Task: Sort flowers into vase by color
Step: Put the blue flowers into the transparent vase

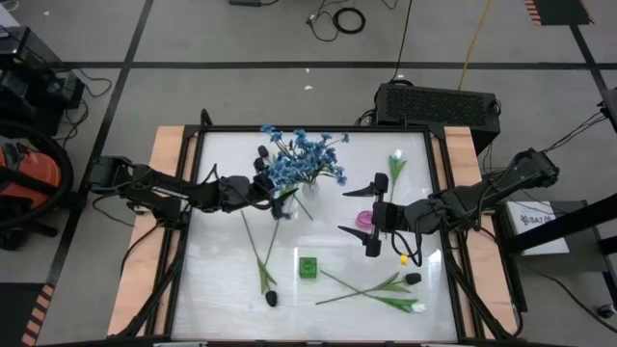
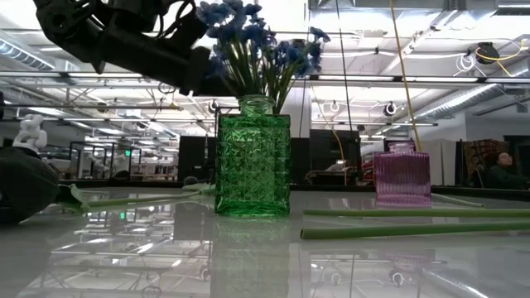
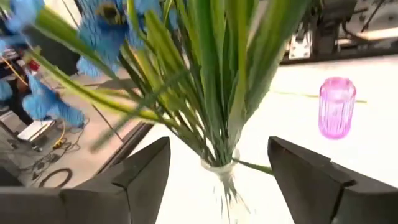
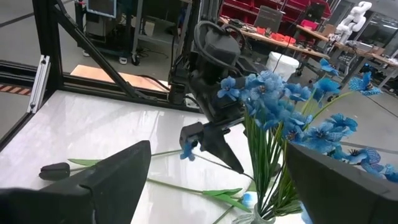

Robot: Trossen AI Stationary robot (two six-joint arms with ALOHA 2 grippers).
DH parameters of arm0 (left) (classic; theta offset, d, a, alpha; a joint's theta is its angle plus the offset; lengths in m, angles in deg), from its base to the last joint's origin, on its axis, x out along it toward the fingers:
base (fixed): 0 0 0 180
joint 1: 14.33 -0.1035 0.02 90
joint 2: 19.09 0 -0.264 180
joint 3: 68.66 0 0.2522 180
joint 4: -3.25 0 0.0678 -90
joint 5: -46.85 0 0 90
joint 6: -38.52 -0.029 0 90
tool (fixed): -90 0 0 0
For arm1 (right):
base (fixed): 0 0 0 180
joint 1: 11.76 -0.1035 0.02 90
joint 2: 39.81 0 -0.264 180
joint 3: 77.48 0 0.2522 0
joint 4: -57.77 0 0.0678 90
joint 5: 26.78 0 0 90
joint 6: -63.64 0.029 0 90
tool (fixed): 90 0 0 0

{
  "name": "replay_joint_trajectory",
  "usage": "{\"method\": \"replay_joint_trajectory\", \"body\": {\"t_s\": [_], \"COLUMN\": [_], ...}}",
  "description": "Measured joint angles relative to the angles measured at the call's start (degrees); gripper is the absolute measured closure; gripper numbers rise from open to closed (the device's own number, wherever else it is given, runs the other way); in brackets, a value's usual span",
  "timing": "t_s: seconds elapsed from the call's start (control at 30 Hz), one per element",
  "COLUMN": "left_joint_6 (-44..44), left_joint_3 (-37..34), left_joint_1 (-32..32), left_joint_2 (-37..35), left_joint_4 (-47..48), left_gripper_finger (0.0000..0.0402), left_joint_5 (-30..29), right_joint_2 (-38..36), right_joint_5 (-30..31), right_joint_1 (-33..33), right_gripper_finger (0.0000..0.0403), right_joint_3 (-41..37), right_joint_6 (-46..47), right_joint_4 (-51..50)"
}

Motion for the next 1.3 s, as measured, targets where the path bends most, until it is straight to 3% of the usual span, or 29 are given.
{"method": "replay_joint_trajectory", "body": {"t_s": [0.27,0.63,0.83,1.1,1.3], "left_joint_6": [-0.1,3.0,4.2,2.0,1.5], "left_joint_3": [0.0,0.0,-0.3,-0.3,-0.3], "left_joint_1": [1.2,4.1,4.1,2.4,1.1], "left_joint_2": [-6.3,-17.7,-13.6,-3.3,-0.3], "left_joint_4": [8.3,15.0,12.8,-5.5,-6.9], "left_gripper_finger": [0.0129,0.019,0.0221,0.0272,0.035], "left_joint_5": [0.0,-0.5,1.4,-1.5,-1.9], "right_joint_2": [0.0,0.0,0.0,0.0,0.0], "right_joint_5": [0.0,0.0,0.0,0.0,0.0], "right_joint_1": [0.0,0.0,0.0,0.0,0.0], "right_gripper_finger": [0.004,0.004,0.004,0.004,0.004], "right_joint_3": [0.0,0.0,0.0,0.0,0.0], "right_joint_6": [0.4,0.5,0.5,0.5,0.4], "right_joint_4": [-1.0,-1.1,-1.0,-0.9,-0.9]}}
